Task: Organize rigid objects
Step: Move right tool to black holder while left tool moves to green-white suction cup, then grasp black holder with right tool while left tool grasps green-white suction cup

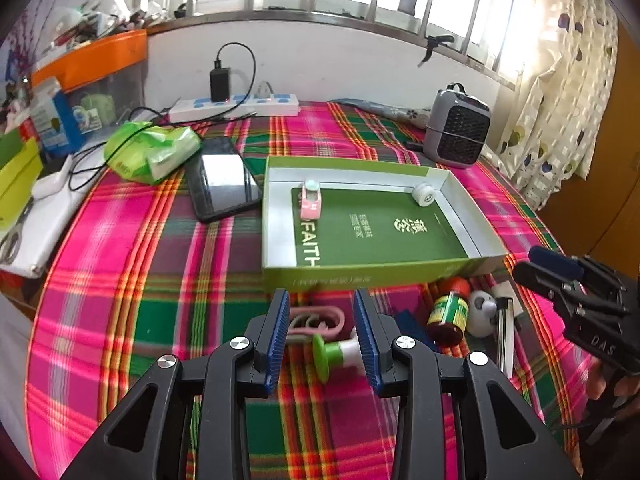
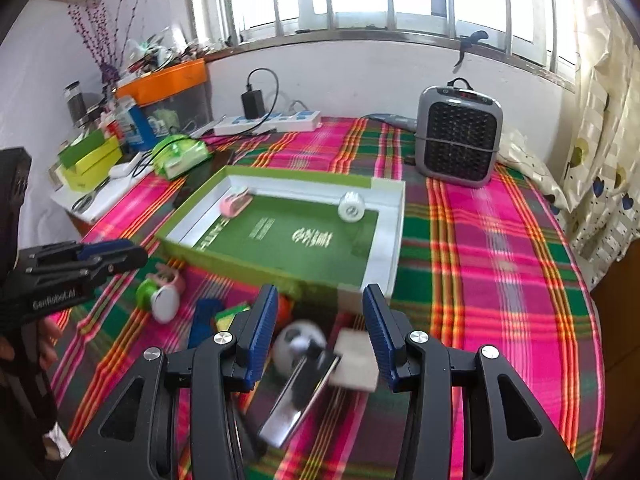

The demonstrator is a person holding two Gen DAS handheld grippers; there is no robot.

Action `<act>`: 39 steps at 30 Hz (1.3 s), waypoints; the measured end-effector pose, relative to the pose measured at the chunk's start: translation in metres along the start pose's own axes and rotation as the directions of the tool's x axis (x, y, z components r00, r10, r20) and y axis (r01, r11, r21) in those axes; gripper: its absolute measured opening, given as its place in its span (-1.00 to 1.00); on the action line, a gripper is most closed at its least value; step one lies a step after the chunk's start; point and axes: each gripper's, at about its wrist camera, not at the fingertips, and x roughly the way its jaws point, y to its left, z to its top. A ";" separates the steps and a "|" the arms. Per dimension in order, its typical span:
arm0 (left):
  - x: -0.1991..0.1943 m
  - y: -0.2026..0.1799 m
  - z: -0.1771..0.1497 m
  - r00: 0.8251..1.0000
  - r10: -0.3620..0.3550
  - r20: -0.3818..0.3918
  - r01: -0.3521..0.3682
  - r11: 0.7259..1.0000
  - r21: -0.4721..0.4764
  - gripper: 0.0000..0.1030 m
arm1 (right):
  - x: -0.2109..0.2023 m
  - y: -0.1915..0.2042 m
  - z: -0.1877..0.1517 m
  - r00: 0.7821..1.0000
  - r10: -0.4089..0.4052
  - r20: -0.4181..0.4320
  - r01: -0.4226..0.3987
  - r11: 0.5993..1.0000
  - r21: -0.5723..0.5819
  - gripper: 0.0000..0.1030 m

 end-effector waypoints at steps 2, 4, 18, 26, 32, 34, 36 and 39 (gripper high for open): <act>-0.004 0.002 -0.005 1.000 0.004 0.001 -0.004 1.000 -0.010 -0.38 | -0.003 0.005 -0.007 1.000 0.013 -0.003 -0.013 1.000 -0.005 -0.12; -0.008 0.003 -0.009 1.000 -0.008 0.002 0.008 1.000 -0.018 -0.38 | -0.007 0.008 -0.012 1.000 0.030 -0.001 -0.030 0.999 -0.015 -0.12; -0.018 0.014 -0.035 0.999 -0.031 -0.005 0.031 0.998 -0.048 -0.38 | -0.005 0.049 -0.056 0.985 0.159 -0.066 -0.166 0.980 -0.109 -0.12; -0.016 0.017 -0.041 0.999 -0.049 -0.021 0.047 0.997 -0.060 -0.38 | 0.001 0.062 -0.065 0.987 0.129 -0.092 -0.143 0.975 -0.168 -0.12; -0.011 0.020 -0.042 0.998 -0.061 -0.031 0.059 0.996 -0.059 -0.38 | 0.007 0.061 -0.066 0.988 0.105 -0.115 -0.124 0.977 -0.170 -0.12; -0.006 0.019 -0.042 0.997 -0.069 -0.039 0.066 0.996 -0.058 -0.38 | 0.009 0.062 -0.066 0.987 0.104 -0.124 -0.124 0.977 -0.172 -0.12; -0.003 0.019 -0.042 0.996 -0.078 -0.047 0.076 0.995 -0.057 -0.38 | 0.010 0.063 -0.067 0.987 0.096 -0.128 -0.118 0.977 -0.177 -0.12; 0.002 0.017 -0.040 0.994 -0.095 -0.054 0.092 0.994 -0.054 -0.38 | 0.011 0.064 -0.068 0.988 0.080 -0.135 -0.105 0.977 -0.183 -0.12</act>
